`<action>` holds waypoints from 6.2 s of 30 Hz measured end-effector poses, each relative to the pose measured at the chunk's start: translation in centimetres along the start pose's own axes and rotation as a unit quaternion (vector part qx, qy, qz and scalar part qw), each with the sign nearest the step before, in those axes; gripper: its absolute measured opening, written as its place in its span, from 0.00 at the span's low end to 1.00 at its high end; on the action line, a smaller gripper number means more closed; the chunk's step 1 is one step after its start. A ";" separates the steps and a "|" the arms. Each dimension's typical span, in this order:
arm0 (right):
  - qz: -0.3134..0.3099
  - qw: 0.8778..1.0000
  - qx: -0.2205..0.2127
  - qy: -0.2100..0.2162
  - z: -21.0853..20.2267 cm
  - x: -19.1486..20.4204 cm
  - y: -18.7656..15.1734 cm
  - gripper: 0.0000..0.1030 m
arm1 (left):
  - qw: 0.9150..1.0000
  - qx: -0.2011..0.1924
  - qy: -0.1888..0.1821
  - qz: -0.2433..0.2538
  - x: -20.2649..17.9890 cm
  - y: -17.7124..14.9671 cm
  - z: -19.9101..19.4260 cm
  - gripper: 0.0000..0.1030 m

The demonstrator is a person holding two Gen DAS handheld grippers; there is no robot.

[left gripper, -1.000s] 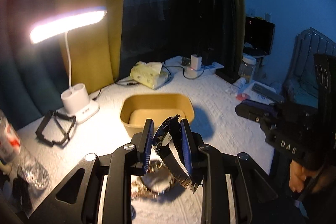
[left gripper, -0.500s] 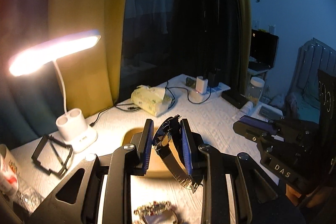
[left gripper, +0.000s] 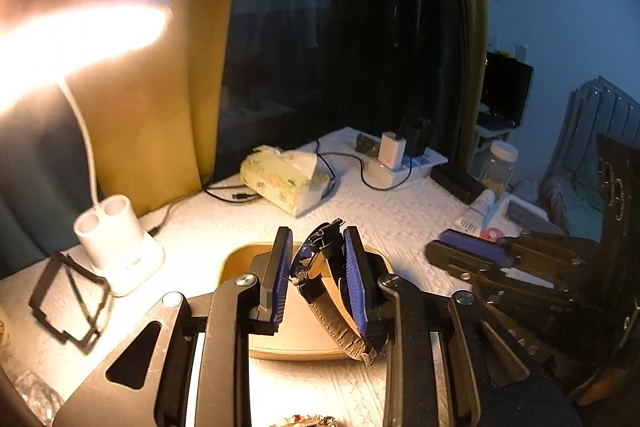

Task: Organize jewelry
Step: 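Carry the ring and strap over the tan box while opening both tools to drop them, then lift both open tools out of the tan box, then grasp the red beaded bracelet with the right tool and lift it, then grasp the gold chain bracelet with the left tool while the right holds the red bracelet, then lower both bracelets into the tan box while opening both tools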

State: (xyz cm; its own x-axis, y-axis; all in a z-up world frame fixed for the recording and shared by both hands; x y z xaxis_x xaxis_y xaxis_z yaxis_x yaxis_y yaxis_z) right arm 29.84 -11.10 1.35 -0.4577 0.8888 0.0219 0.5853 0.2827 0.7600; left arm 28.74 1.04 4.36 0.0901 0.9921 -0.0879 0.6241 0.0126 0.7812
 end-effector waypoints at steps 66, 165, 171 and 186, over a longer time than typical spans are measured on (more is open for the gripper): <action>-0.002 1.000 -0.004 -0.031 -7.0 1.9 -4.8 0.59 | 0.999 -0.039 -0.014 -0.012 -1.6 -4.2 -9.4 0.60; -0.028 0.999 -0.022 0.023 -5.4 2.6 -7.1 0.12 | 0.989 0.141 0.019 0.047 2.1 -13.5 -4.4 0.17; -0.028 0.999 -0.032 0.023 -5.7 2.4 -6.3 0.12 | 0.994 0.099 0.025 0.032 2.5 -10.9 -6.3 0.17; -0.031 0.997 -0.062 0.023 -5.2 1.7 -3.0 0.12 | 0.997 0.046 0.018 0.051 1.9 -5.3 -5.3 0.17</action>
State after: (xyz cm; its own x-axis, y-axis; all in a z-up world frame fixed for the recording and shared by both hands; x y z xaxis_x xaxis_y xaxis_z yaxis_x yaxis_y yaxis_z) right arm 23.84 -12.34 2.53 -0.5227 0.8525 -0.0006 0.4681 0.2876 0.8356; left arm 21.50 3.52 3.30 0.1298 0.9915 0.0124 0.6826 -0.0984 0.7241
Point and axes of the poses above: each gripper's, at about its wrist camera, not at the fingertips, and z roughly the way its jaws point, x to its left, y to its top, the point moved 1 cm from there along z, roughly the way its jaws point, and after that the axes turned 9 degrees about x, right-handed, at the moved point
